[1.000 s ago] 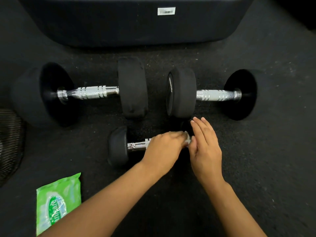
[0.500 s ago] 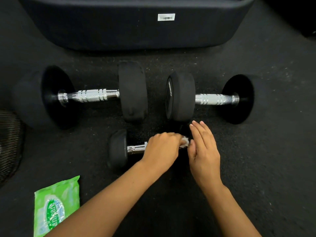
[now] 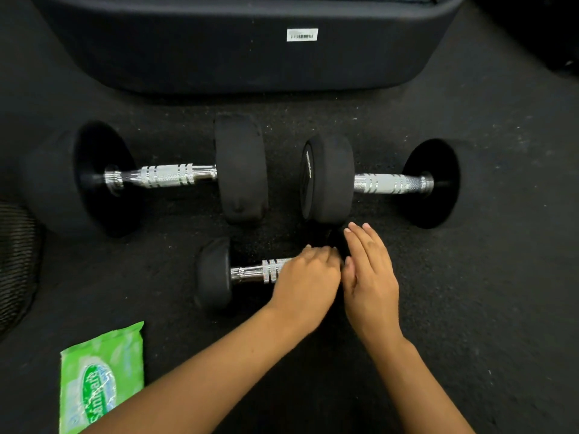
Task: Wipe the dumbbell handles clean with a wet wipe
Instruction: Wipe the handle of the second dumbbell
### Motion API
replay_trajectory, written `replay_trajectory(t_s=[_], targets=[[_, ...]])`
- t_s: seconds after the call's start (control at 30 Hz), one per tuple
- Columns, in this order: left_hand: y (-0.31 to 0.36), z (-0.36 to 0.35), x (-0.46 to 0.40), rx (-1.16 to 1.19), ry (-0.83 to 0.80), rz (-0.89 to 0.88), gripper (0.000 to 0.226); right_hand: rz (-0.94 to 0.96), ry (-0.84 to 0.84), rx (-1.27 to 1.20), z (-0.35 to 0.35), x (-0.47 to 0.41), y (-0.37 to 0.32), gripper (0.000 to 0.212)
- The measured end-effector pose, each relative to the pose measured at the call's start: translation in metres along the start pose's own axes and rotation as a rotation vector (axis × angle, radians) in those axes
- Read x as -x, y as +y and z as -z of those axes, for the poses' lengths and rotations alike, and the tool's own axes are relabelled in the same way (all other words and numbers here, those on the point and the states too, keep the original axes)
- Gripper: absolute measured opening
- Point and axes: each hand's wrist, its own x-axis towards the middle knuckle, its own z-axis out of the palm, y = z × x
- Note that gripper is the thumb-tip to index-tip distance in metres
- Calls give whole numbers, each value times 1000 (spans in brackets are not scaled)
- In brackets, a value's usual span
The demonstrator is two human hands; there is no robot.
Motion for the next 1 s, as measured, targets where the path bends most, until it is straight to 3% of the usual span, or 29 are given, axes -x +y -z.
replay_trajectory(t_s=[0.13, 0.2, 0.43, 0.67, 0.77, 1.0], targets=[[-18, -6, 8, 147, 78, -42, 27, 4, -13, -2, 1, 1, 0, 40], [-28, -8, 20, 112, 110, -62, 36, 1, -25, -3, 1, 0, 0, 40], [-21, -12, 10, 77, 99, -159, 34, -12, -49, 11, 3, 0, -1, 41], [-38, 13, 31, 188, 65, -49, 41, -32, -117, -162, 19, -2, -8, 39], [-37, 35, 39, 237, 98, -2, 49, 103, -109, -186, 26, -5, -31, 30], [-53, 66, 69, 186, 67, 35, 67, 161, -294, -214, 16, -5, -67, 18]])
